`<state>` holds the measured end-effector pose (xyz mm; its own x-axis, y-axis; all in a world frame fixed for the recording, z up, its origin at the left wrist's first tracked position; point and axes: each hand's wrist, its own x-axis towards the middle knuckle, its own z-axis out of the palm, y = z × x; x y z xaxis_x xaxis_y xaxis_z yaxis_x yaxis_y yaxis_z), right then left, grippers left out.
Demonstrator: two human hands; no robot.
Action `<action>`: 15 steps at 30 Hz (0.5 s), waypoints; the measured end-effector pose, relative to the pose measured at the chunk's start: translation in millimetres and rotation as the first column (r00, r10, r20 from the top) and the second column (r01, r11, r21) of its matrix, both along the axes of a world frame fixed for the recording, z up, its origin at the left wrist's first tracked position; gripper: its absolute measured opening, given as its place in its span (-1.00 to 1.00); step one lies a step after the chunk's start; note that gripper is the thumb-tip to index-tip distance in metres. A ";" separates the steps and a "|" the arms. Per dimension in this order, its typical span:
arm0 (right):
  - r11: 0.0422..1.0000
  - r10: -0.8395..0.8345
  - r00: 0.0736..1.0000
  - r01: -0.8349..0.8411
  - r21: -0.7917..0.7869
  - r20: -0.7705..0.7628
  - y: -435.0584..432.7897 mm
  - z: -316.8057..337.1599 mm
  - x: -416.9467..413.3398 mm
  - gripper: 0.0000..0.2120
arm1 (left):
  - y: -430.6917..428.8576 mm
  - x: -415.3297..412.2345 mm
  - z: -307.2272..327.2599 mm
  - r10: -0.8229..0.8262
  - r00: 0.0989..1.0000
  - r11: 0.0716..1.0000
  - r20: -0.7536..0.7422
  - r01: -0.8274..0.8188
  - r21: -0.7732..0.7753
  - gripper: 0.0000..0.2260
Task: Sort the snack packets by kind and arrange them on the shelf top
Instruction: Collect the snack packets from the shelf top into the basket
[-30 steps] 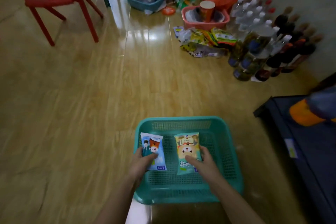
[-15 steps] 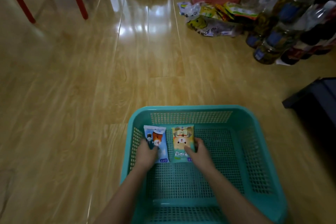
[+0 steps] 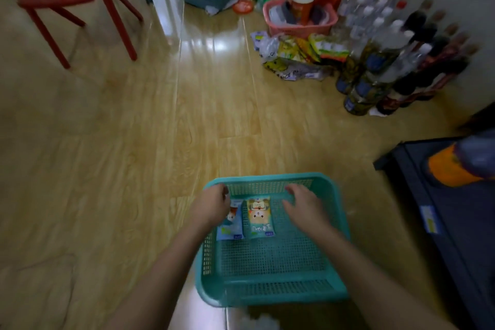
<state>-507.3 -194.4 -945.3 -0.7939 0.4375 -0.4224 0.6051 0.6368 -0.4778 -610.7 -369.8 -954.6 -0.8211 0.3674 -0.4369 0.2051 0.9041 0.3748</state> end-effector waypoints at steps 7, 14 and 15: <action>0.992 0.070 0.987 -0.054 0.111 -0.146 42.2 291.7 33.3 -0.67 | 40.9 7.1 289.5 -0.309 0.938 0.951 -0.154 0.306 -0.043 -0.73; 0.963 0.023 0.952 0.061 0.264 -0.304 90.7 601.2 98.6 -0.74 | 117.4 49.7 605.7 -0.579 0.675 0.799 -0.456 0.581 -0.154 -0.71; 0.955 0.008 0.946 0.089 0.284 -0.325 95.5 637.8 112.0 -0.75 | 126.0 57.3 641.5 -0.593 0.634 0.779 -0.496 0.608 -0.155 -0.72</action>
